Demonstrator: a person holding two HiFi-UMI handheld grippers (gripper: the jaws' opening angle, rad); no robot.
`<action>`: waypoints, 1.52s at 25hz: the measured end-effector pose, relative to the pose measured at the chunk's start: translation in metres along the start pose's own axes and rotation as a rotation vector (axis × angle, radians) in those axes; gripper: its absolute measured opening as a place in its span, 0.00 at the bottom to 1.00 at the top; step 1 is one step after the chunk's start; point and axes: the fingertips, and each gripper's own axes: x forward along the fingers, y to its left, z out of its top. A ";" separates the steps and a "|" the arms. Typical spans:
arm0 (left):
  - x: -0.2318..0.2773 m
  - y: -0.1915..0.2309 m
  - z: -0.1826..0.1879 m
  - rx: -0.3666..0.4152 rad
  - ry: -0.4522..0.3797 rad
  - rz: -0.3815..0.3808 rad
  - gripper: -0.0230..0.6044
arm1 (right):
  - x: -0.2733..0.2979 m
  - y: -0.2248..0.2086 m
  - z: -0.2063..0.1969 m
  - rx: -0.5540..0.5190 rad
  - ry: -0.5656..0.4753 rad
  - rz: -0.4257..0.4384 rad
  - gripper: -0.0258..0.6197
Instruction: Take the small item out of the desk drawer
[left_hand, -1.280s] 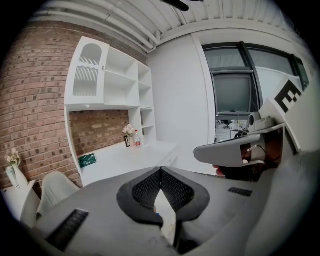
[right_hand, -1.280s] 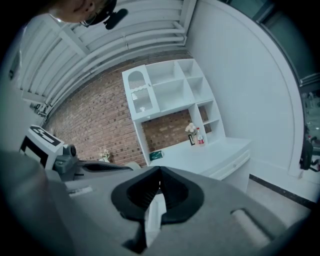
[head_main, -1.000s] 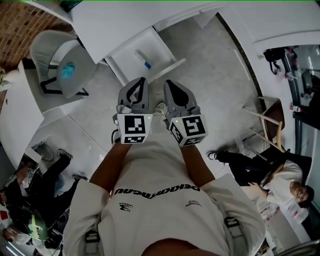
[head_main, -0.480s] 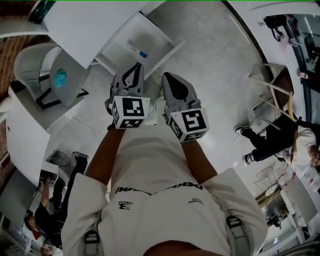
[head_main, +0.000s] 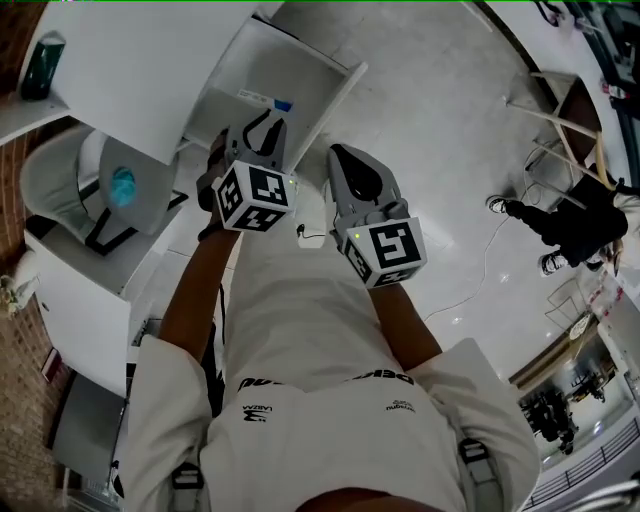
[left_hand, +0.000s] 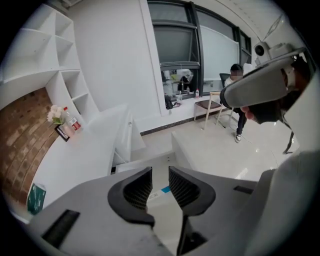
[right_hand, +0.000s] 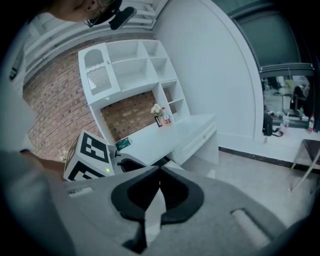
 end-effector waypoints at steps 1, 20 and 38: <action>0.006 0.001 -0.004 0.028 0.015 -0.015 0.20 | 0.003 -0.001 -0.002 0.007 -0.002 -0.011 0.04; 0.129 -0.003 -0.109 0.799 0.273 -0.194 0.35 | 0.020 -0.015 -0.043 0.081 0.026 -0.133 0.04; 0.195 -0.013 -0.145 1.066 0.341 -0.257 0.26 | 0.011 -0.036 -0.058 0.139 0.031 -0.209 0.04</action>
